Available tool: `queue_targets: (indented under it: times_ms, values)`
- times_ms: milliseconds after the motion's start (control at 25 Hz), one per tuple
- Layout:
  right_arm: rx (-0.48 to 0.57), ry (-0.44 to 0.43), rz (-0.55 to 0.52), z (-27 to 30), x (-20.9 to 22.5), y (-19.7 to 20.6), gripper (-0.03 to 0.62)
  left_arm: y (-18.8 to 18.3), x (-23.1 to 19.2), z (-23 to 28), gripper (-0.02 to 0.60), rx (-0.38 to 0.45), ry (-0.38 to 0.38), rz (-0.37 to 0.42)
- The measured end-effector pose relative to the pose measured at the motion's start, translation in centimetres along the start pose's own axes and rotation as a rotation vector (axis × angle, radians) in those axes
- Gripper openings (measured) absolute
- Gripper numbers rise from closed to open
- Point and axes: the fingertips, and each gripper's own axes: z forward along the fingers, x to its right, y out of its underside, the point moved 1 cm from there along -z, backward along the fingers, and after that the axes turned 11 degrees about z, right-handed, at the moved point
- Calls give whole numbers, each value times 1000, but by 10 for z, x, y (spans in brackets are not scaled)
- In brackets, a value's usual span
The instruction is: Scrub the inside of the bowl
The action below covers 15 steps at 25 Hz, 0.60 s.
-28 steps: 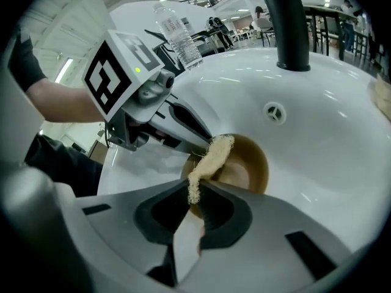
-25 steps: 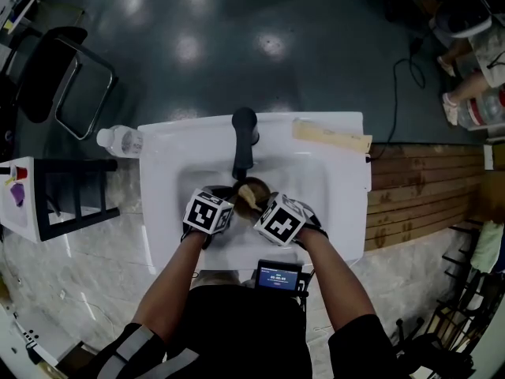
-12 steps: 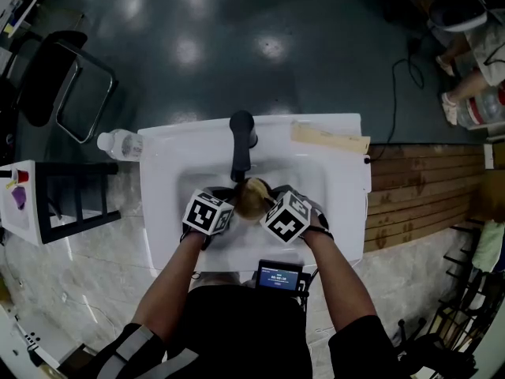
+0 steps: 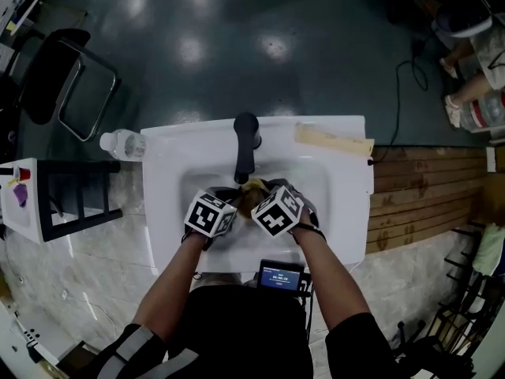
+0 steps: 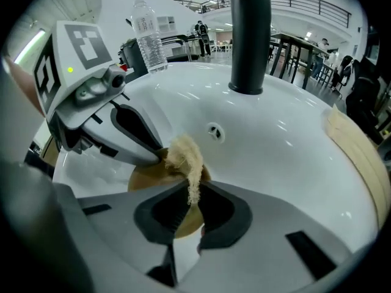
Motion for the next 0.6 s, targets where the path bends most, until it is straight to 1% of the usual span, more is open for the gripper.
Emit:
queue_targets:
  times_ms: [160, 360, 440, 600]
  values:
    - [12, -6, 29, 7, -7, -6, 41, 1, 0, 0, 46, -4, -3, -3]
    - [12, -32, 61, 11, -17, -9, 41, 1, -2, 1, 44, -7, -9, -21]
    - [6, -55, 60, 12, -22, -8, 41, 2, -3, 1, 43, -7, -7, -32]
    - [-6, -134, 26, 12, -43, -5, 41, 2, -3, 1, 38, -2, -5, -52]
